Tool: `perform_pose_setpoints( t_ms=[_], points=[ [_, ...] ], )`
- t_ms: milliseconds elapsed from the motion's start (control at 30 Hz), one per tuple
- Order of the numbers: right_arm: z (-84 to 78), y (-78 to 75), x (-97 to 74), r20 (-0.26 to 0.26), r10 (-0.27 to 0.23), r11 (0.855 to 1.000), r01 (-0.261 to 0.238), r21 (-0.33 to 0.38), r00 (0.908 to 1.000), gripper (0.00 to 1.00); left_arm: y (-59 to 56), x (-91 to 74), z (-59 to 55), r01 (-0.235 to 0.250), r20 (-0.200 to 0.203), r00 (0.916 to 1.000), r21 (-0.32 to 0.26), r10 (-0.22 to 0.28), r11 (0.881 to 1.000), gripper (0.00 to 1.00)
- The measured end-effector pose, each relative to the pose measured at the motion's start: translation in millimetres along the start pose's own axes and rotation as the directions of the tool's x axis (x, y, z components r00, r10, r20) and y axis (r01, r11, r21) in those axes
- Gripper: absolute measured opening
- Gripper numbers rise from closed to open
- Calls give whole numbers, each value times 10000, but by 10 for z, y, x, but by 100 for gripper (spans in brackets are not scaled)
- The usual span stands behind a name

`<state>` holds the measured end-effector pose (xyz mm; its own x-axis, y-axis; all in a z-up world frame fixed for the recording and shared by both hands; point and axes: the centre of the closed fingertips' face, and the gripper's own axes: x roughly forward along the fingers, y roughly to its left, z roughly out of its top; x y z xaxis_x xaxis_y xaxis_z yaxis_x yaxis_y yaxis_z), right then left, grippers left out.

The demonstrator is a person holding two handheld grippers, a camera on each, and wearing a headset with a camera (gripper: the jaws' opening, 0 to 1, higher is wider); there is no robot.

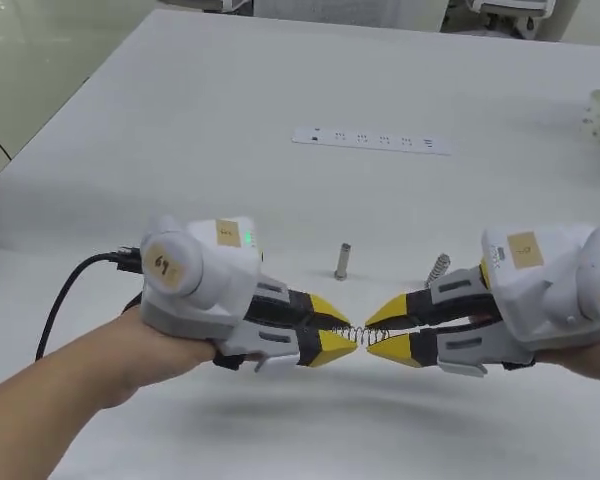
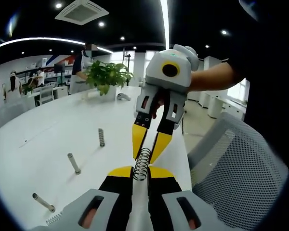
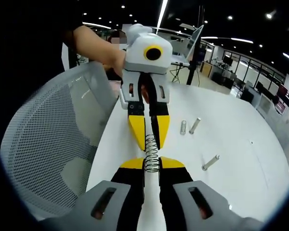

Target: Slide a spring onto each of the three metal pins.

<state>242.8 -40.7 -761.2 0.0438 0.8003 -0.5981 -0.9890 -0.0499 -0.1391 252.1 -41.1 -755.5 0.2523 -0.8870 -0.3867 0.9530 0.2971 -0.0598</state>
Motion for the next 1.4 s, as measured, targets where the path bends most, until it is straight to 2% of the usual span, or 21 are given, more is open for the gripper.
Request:
perform_pose_setpoints(
  t_ms=[267, 433, 567, 633, 767, 933, 1133, 1367, 1400],
  points=[
    [4, 0, -14, 159, -140, 9966, 127, 814, 9998, 10, -22, -5, 33, 129, 34, 9999, 72, -130, 9999, 2],
    [-47, 12, -51, 237, -265, 9945, 239, 1020, 9994, 14, -36, -8, 39, 163, 56, 9999, 39, -164, 9999, 2],
    [-91, 29, -73, 267, -374, 9916, 338, 1251, 9989, 12, -41, -15, 36, 210, 31, 9998, 4, -210, 9998, 2],
    [-67, 21, -75, 483, -539, 9877, 461, 1496, 9974, 11, -50, -16, 33, 245, 9, 9997, 25, -245, 9997, 2],
    [-56, 29, -75, 563, -571, 9850, 471, 1658, 9968, 8, -59, -17, 16, 284, -53, 9996, 0, -284, 9996, 3],
    [-17, -4, -102, 561, -788, 9846, 689, 1604, 9953, 8, -19, 0, -1, 105, -99, 9999, -102, -106, 9999, 3],
    [51, -7, -124, 501, -751, 9889, 679, 1324, 9959, 7, -7, 23, -52, 151, -247, 9996, -153, -155, 9998, 3],
    [274, 2, -141, 1104, -694, 9912, 560, 1203, 9915, 7, -4, 48, -91, 141, -309, 9994, -122, -145, 9998, 2],
    [290, 6, -131, 1071, -698, 9923, 580, 1090, 9918, 7, -11, 56, -94, 164, -341, 9993, -95, -167, 9998, 2]
  ],
)
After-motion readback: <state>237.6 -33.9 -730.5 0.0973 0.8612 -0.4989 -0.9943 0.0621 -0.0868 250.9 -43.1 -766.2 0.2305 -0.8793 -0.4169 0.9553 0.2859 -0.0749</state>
